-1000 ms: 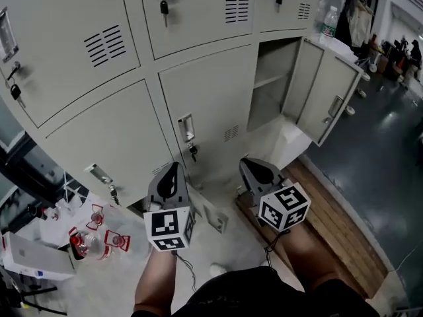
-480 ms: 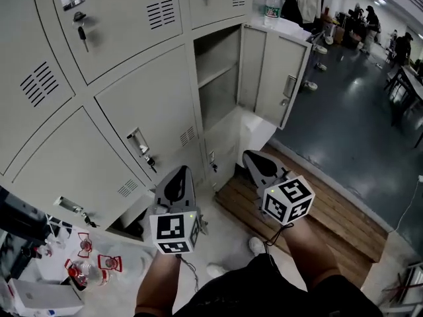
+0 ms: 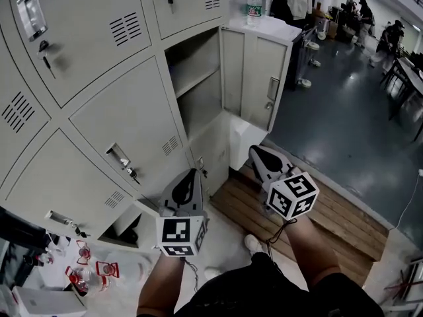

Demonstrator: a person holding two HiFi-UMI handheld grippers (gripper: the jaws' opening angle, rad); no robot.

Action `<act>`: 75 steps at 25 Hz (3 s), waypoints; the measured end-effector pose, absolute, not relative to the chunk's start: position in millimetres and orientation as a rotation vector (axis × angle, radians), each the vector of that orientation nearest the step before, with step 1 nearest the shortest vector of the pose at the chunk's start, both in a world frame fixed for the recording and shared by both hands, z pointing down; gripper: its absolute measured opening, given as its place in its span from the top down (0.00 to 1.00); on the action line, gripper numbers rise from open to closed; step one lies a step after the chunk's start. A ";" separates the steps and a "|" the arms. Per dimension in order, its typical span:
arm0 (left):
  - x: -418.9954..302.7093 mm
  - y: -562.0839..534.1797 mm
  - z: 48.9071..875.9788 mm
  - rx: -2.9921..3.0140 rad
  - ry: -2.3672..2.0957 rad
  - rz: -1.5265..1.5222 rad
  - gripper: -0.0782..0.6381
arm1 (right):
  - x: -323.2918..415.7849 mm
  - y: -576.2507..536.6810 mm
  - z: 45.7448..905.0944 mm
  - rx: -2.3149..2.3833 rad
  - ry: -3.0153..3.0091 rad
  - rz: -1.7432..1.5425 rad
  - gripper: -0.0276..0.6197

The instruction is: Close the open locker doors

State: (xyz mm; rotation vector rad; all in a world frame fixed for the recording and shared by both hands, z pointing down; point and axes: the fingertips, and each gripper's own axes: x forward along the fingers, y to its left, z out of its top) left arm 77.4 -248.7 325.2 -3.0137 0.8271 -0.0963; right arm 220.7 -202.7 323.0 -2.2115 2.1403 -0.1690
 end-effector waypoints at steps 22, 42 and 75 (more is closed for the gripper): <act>232.9 -266.3 341.6 -3.024 0.807 -0.136 0.89 | 385.4 -224.1 331.4 -2.189 2.116 -0.182 0.96; 303.3 -290.0 349.5 -2.995 0.928 -0.131 0.89 | 473.1 -272.3 337.0 -2.070 2.250 -0.198 0.70; 277.6 -305.4 354.1 -2.936 1.159 -0.145 0.89 | 432.9 -310.7 340.7 -1.874 2.560 -0.122 0.76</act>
